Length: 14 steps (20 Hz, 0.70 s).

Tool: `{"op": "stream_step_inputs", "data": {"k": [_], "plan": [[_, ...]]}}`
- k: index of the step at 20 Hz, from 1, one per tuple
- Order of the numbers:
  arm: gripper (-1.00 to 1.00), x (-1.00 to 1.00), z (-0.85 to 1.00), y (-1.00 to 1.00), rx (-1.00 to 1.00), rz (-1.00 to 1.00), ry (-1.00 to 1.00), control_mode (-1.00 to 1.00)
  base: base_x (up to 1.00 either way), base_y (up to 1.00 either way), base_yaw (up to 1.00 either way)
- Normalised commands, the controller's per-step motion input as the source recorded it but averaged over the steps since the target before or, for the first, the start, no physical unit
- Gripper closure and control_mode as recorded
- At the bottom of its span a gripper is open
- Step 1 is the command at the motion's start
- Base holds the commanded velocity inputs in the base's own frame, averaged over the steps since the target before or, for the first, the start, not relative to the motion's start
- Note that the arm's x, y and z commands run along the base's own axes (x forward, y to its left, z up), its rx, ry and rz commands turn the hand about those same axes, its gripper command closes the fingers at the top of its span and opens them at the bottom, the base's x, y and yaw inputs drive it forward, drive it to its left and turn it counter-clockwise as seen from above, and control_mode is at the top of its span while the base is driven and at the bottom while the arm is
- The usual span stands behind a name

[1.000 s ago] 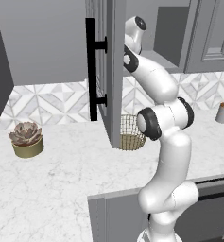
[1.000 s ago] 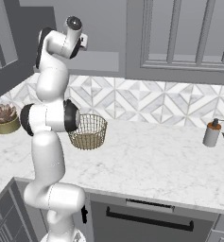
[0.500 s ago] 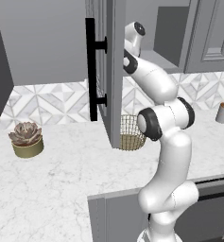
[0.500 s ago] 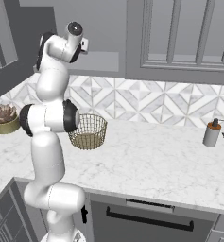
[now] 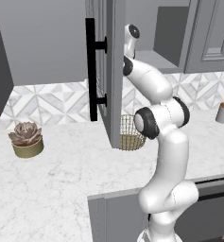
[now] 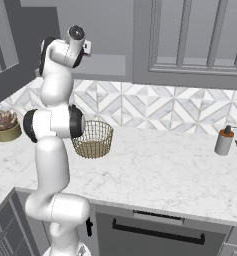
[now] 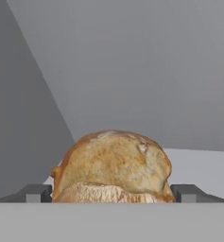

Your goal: Open the cabinet, pick up the bread from the cabinet and place it in the basket. Then move the basket to the dining counter.

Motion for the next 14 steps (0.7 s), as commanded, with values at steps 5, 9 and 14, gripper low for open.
{"op": "stream_step_inputs", "data": {"k": [5, 9, 14], "plan": [[1.00, -0.62, -0.08, -0.39, -0.02, 0.00, -0.03, -1.00, 0.00, 0.00, 0.00], [1.00, -1.00, -0.04, -0.42, 0.00, 0.00, -0.19, -1.00, 0.00, 0.00, 0.00], [1.00, -1.00, -0.17, -0.62, 0.01, 0.00, -0.14, -1.00, 0.00, 0.00, 0.00]]}}
